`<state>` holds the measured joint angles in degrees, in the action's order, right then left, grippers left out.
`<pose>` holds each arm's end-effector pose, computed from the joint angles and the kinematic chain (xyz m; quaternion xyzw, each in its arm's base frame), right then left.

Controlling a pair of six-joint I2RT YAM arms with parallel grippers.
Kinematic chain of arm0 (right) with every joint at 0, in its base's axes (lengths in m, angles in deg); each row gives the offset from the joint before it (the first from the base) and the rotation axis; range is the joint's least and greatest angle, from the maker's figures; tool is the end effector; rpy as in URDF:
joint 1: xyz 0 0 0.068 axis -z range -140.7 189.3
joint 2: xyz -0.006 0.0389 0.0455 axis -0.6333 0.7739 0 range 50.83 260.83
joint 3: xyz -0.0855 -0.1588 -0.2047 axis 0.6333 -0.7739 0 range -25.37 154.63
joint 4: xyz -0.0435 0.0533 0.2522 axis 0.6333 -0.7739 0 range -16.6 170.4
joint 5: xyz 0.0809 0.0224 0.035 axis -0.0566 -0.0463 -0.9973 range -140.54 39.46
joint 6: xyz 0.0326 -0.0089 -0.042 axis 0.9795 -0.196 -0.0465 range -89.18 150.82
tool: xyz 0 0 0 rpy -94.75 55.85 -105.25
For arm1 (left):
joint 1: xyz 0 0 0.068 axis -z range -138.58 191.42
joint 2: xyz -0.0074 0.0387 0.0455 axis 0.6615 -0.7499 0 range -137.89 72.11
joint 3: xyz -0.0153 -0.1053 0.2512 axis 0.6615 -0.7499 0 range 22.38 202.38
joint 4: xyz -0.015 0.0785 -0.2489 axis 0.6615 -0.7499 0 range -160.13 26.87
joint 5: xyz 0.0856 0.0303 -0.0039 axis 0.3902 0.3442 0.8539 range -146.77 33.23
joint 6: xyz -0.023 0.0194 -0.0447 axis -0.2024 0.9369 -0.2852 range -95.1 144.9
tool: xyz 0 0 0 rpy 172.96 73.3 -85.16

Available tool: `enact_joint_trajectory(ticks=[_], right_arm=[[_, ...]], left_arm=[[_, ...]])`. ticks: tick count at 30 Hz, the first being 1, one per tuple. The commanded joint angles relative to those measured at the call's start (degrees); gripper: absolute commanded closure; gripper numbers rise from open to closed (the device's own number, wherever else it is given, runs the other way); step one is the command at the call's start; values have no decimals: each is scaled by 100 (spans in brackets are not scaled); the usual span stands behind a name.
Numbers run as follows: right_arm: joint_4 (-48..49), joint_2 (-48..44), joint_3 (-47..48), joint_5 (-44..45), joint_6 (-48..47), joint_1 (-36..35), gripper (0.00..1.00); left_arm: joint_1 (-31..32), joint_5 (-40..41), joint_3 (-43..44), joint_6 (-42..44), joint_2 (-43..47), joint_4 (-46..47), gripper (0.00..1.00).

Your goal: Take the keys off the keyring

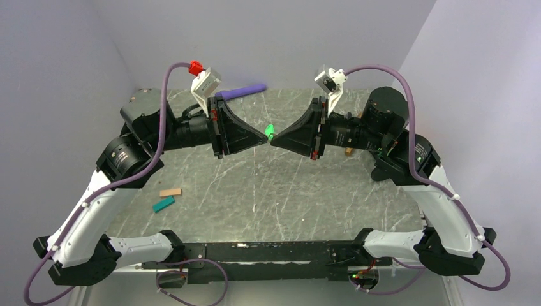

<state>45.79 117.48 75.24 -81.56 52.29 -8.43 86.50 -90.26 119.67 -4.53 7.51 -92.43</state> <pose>0.1139 0.1526 0.5414 -0.3387 0.6246 0.5412 0.4497 0.1160 -0.1442 0.5409 0.2972 0.6221 -0.5792 0.4350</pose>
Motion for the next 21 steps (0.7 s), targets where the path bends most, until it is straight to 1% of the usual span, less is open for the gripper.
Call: enact_joint_trajectory(ticks=[1,15,21], right_arm=[[334,3,37,-24,46,9,100],[553,-6,-110,-60,221,9,100],[690,-2,-157,-96,297,9,100]], left_arm=[[7,-378,38,-150,31,415,100],[9,-462,-134,-267,55,559,100],[6,-619,-108,-338,-51,619,100]])
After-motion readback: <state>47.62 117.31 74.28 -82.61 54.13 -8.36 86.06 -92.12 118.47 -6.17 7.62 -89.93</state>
